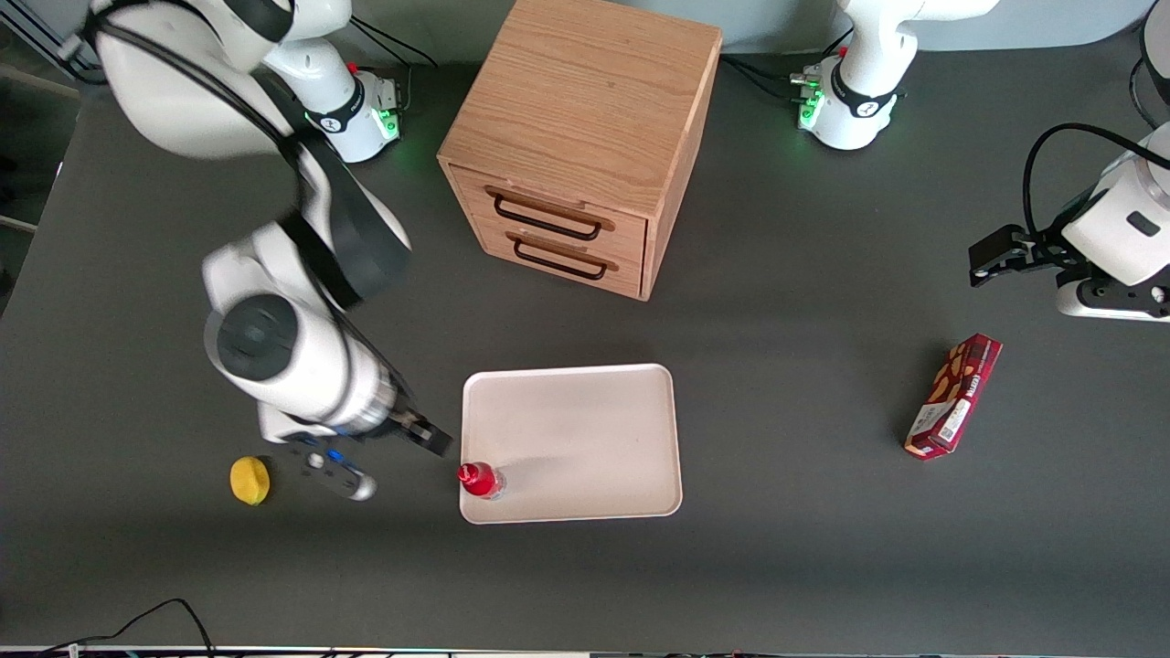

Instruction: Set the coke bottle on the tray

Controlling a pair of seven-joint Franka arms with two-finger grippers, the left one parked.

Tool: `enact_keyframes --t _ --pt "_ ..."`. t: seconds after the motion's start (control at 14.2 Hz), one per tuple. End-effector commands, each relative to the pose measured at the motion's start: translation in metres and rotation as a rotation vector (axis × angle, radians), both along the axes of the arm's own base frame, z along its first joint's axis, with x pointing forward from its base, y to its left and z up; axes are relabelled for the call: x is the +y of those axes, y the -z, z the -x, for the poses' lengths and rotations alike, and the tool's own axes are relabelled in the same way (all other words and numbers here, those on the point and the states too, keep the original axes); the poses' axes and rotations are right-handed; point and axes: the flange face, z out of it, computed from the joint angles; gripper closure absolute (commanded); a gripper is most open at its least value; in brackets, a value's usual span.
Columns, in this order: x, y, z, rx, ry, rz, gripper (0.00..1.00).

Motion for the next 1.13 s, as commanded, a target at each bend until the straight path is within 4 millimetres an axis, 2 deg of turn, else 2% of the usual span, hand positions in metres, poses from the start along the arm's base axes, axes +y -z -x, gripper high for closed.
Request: enact_keyframes --t 0.0,0.07,0.21,0.35,0.42,0.56,0.71,0.92,1.06 --pt "-0.041 -0.097 0.064 0.067 -0.116 0.038 0.00" --pt "-0.056 -0.121 0.083 0.088 -0.141 0.012 0.00" --pt "-0.097 -0.143 0.117 0.116 -0.197 0.022 0.00" --pt "-0.150 -0.148 0.146 0.123 -0.227 -0.030 0.00" --pt "-0.168 -0.142 0.161 0.121 -0.244 -0.037 0.00" --pt "-0.190 -0.118 0.190 0.106 -0.250 -0.027 0.00" --pt "-0.207 -0.104 0.212 0.060 -0.248 -0.051 0.00" --pt "-0.208 -0.110 0.213 0.059 -0.232 -0.058 0.00" --pt "-0.214 -0.120 0.203 0.064 -0.225 -0.064 0.00"
